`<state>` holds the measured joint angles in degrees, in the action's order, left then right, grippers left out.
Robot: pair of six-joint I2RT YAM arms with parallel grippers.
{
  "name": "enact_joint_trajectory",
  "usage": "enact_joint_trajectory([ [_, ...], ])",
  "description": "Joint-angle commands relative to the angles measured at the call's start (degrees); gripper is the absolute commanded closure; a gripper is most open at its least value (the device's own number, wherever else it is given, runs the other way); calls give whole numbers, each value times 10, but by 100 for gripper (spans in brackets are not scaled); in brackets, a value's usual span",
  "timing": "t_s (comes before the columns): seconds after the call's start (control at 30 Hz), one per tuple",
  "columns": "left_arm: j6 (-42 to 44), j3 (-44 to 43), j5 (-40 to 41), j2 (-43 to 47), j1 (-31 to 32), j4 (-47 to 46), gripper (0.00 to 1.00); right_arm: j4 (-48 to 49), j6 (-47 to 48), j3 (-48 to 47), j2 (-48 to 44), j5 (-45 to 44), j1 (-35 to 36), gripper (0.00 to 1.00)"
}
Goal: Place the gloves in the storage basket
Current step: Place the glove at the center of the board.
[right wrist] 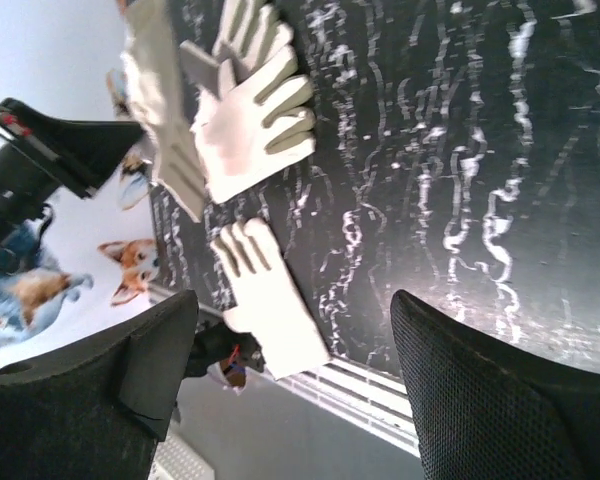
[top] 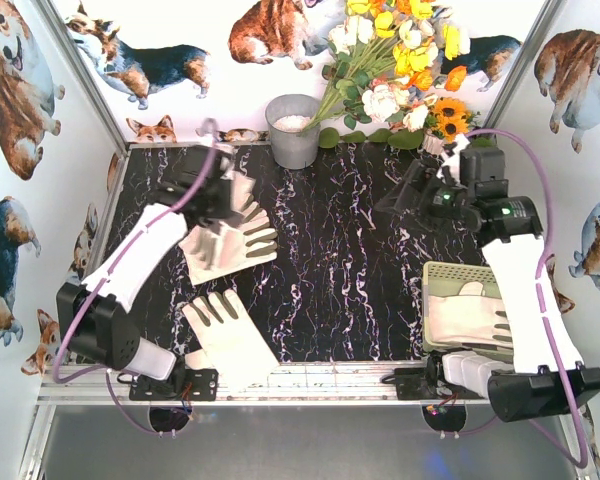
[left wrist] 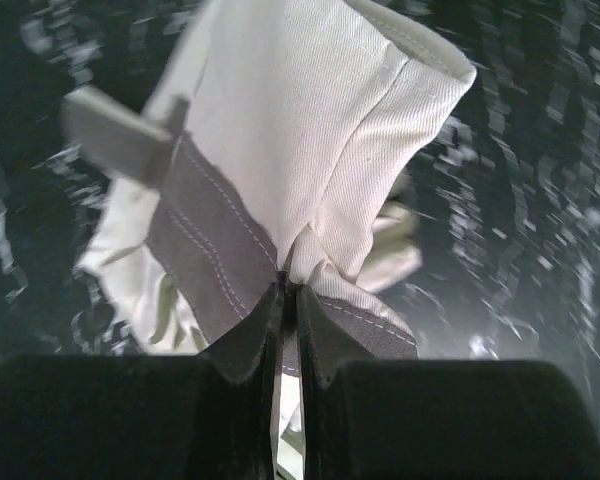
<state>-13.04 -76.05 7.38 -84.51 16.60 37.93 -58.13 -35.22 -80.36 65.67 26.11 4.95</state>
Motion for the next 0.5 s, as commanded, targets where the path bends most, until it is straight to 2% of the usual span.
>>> enact_joint_trajectory([
  [0.0,57,-23,-49,35,88,-3,100,84,-47,3,6,78,23,19],
  [0.2,77,-52,-2,26,249,-3,100,173,-153,54,28,149,35,15],
  [0.3,78,-64,15,15,302,-9,100,201,-205,86,40,174,35,10],
  [0.47,94,-97,41,-11,367,0,100,240,-238,130,61,204,35,7],
])
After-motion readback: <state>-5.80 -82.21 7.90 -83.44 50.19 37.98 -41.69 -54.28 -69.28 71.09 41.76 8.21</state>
